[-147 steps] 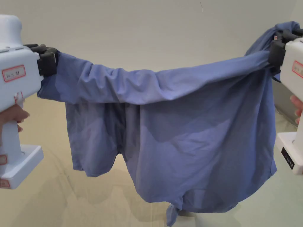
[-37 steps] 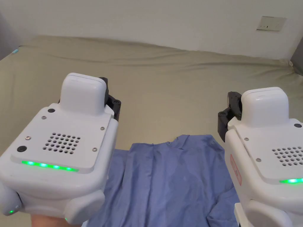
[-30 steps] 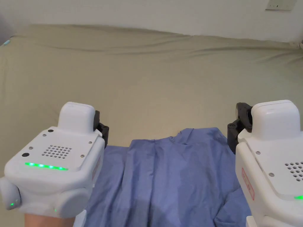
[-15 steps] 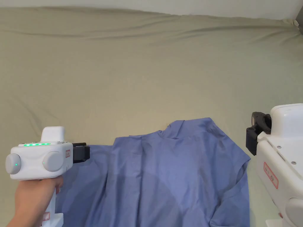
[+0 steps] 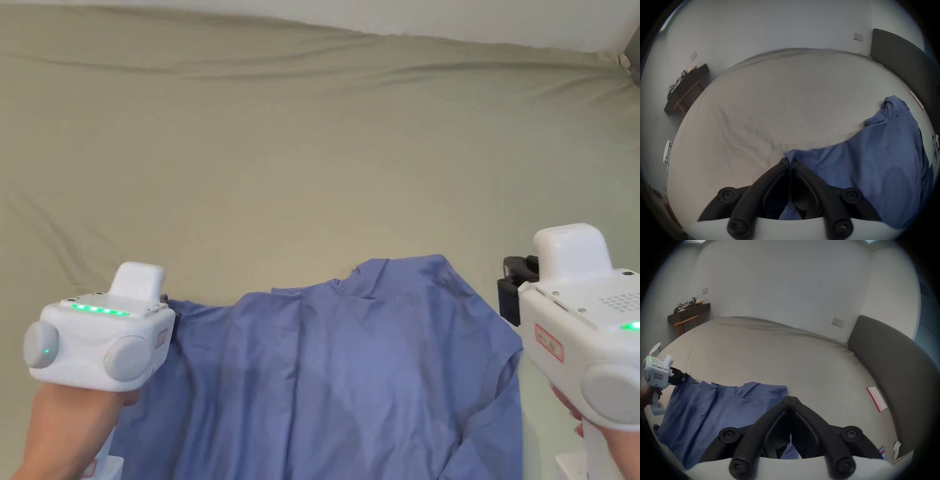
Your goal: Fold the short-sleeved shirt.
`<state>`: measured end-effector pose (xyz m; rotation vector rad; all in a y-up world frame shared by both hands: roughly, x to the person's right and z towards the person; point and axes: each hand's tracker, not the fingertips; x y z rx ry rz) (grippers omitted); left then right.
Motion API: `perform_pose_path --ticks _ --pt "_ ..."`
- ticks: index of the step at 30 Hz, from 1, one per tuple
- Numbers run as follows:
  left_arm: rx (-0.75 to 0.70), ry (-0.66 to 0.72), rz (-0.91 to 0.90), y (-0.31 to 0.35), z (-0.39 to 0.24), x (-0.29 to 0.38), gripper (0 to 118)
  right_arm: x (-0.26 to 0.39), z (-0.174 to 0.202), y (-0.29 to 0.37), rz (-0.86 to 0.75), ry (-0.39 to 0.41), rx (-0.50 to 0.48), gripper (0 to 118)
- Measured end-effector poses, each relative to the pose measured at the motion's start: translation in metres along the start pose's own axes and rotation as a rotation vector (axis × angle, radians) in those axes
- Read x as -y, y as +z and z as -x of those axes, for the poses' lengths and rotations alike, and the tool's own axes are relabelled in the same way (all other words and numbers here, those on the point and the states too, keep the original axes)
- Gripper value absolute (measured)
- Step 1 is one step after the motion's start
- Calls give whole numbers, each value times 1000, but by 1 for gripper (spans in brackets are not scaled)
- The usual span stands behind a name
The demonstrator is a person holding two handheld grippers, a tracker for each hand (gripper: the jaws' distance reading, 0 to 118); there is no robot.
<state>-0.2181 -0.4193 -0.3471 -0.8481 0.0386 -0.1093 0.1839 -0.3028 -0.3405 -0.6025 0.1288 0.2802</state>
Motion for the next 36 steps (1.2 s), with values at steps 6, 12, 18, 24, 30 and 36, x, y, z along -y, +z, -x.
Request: perform_pose_path --ticks 6,12,18,24,30,36 --pt "-21 40 -136 66 13 1 0 -14 -16 -90 231 -14 -96 92" --pt "-13 13 -143 88 14 8 0 -7 -12 -190 399 50 -58 111" --pt "-5 2 -117 84 6 21 0 12 -1 -229 506 23 -41 110" --pt "2 19 -103 78 5 29 0 5 21 -195 453 45 -96 0" --pt "-13 70 -125 105 12 32 0 6 12 -152 350 78 -54 0" --pt "-80 119 -266 167 37 17 0 -12 -19 -44 155 5 -43 0"
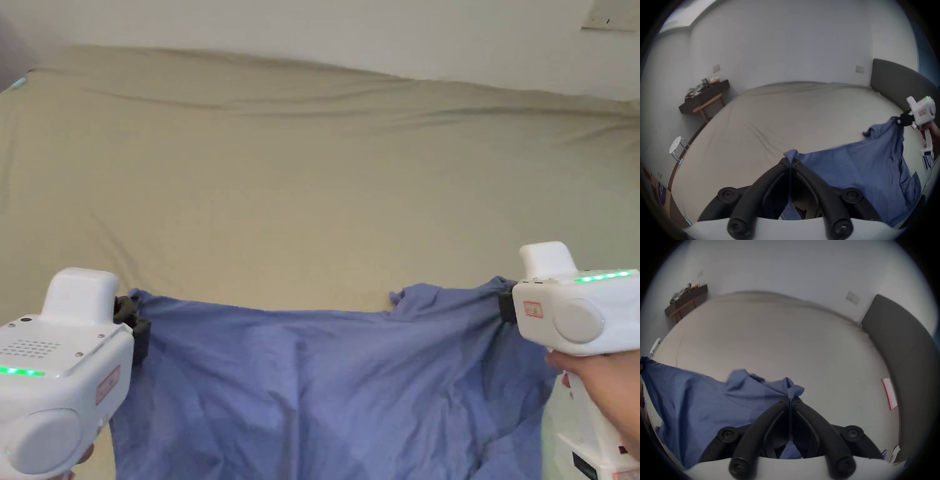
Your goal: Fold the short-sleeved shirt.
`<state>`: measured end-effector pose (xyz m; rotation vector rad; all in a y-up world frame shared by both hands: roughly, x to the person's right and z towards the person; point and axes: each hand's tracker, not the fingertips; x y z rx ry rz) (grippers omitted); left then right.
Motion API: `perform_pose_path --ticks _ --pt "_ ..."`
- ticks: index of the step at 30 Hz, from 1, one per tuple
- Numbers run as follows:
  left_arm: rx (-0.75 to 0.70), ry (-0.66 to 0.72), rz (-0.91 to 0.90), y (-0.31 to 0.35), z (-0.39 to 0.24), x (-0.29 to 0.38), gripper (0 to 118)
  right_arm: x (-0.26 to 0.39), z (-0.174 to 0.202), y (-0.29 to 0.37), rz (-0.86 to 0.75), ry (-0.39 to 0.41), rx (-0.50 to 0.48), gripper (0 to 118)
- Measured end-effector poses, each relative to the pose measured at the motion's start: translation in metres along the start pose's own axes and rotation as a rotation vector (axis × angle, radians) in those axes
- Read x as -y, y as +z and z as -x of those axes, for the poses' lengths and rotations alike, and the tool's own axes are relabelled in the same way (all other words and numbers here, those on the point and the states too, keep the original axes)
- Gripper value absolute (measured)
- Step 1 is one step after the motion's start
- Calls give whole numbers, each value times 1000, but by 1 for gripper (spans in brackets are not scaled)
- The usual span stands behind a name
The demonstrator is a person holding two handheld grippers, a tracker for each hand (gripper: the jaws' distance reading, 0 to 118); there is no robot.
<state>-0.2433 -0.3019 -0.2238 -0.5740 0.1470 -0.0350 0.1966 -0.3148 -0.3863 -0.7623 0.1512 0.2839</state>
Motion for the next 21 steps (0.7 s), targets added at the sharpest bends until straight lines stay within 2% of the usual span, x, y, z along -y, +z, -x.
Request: perform_pose_path --ticks 4,8,12,15,18,21 --pt "-34 13 -92 39 21 -27 0 0 -14 77 -147 11 44 0" --pt "-70 35 -203 85 37 -55 0 -5 -31 155 -293 -66 73 0" --pt "-92 45 -302 126 49 -79 0 -12 -46 226 -434 -104 133 0" --pt "-99 50 -362 152 54 -96 0 -17 -46 268 -525 -66 216 0" --pt "-97 41 -426 177 57 -112 0 -24 -47 304 -595 -69 231 0" --pt "-99 38 -475 197 60 -127 0 -33 -47 332 -662 -44 292 0"
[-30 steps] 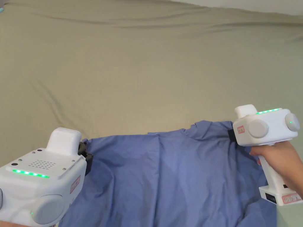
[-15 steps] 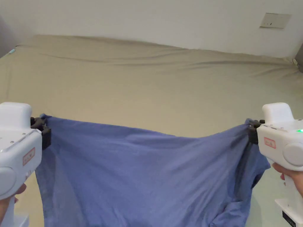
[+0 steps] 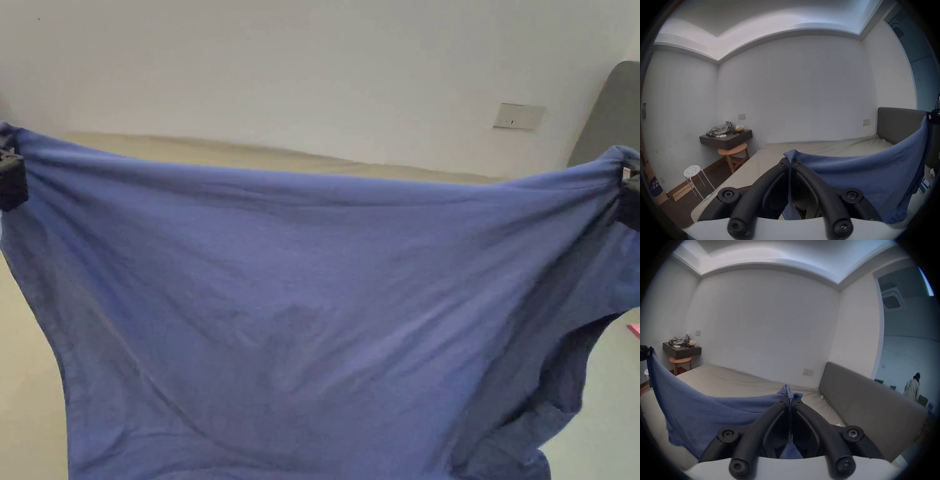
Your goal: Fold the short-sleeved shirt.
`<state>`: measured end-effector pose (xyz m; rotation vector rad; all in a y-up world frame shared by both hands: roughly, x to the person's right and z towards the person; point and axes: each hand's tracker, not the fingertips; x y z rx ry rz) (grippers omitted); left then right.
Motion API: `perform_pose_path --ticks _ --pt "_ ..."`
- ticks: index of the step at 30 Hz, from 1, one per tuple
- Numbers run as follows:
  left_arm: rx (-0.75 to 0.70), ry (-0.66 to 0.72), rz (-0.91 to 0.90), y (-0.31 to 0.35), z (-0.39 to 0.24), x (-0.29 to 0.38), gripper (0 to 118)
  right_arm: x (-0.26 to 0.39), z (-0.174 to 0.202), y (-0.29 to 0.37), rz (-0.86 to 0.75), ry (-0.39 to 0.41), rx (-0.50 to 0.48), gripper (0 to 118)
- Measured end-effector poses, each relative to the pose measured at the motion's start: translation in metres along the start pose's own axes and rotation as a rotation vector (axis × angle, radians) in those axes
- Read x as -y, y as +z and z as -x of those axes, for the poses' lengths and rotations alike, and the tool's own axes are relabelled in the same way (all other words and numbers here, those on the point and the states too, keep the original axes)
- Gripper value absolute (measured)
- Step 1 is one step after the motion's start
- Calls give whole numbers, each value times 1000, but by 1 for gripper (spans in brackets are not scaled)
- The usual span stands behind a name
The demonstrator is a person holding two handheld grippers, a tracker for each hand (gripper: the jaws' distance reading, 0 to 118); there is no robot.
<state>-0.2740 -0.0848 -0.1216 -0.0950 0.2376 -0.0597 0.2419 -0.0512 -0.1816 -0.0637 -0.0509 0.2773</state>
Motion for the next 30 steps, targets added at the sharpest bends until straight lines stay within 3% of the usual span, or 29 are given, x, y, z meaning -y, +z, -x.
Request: perform_pose_path --ticks 10,16,30 --pt "3 1 -136 8 9 -70 0 -56 -24 12 -141 29 73 0" --pt "-1 -11 -194 -6 11 -114 0 -90 -27 4 -183 -4 87 0" --pt "-18 -10 -162 -113 17 -172 0 -156 -10 -90 -215 68 148 0"
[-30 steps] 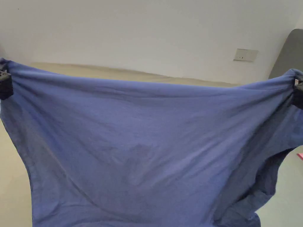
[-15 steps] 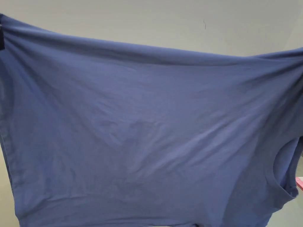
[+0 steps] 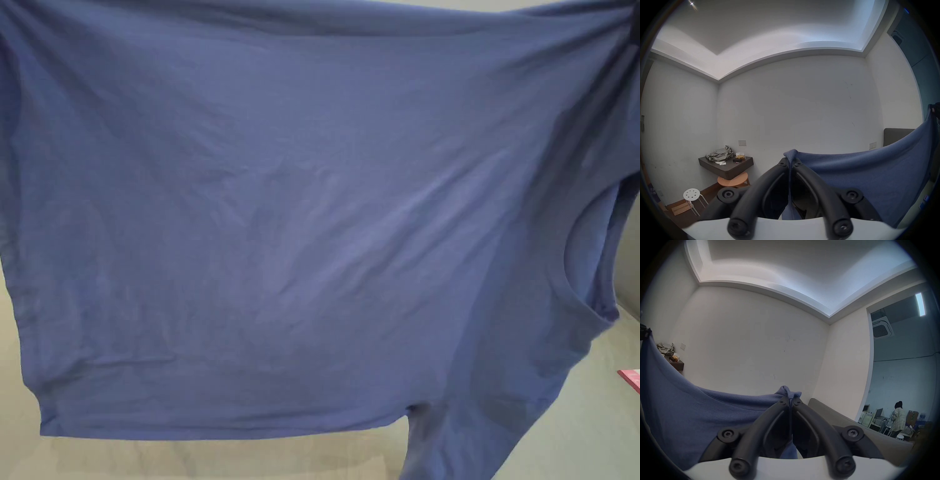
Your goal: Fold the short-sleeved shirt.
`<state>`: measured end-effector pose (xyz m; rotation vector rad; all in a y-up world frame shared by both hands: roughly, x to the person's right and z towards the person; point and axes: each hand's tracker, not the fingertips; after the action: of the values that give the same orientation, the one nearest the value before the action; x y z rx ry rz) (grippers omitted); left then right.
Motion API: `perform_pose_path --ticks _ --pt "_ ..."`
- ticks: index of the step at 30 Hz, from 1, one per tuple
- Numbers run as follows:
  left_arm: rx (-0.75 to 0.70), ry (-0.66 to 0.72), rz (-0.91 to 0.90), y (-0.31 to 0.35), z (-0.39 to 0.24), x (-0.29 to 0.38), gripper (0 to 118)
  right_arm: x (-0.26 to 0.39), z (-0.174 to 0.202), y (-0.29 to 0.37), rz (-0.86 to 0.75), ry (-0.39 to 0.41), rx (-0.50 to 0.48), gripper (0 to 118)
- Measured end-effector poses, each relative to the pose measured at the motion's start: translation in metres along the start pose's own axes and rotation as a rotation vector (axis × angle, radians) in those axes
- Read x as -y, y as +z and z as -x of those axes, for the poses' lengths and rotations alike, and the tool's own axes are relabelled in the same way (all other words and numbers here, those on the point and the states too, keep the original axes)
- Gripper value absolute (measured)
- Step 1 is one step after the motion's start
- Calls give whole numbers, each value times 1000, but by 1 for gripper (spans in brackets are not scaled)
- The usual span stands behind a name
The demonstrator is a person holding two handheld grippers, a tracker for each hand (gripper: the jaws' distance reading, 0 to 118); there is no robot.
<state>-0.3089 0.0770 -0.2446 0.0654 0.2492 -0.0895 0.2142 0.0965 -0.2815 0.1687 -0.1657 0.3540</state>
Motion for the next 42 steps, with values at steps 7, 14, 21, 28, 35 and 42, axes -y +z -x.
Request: perform_pose_path --ticks 7,14,21,28,35,42 --pt "-18 -33 23 -56 -8 2 0 -10 20 -67 22 28 26 0" --pt "-55 -3 25 -112 -10 19 0 3 44 -100 -14 1 68 0" --pt "-60 1 56 -144 -21 48 0 44 72 -137 73 52 64 0" --pt "-51 -41 165 -160 -31 138 0 134 109 -143 207 45 -16 0" --pt "9 -88 383 -139 -43 284 0 259 142 -114 408 0 -110 0" --pt "58 -34 601 -44 -41 390 0 352 150 -12 551 37 -236 0"
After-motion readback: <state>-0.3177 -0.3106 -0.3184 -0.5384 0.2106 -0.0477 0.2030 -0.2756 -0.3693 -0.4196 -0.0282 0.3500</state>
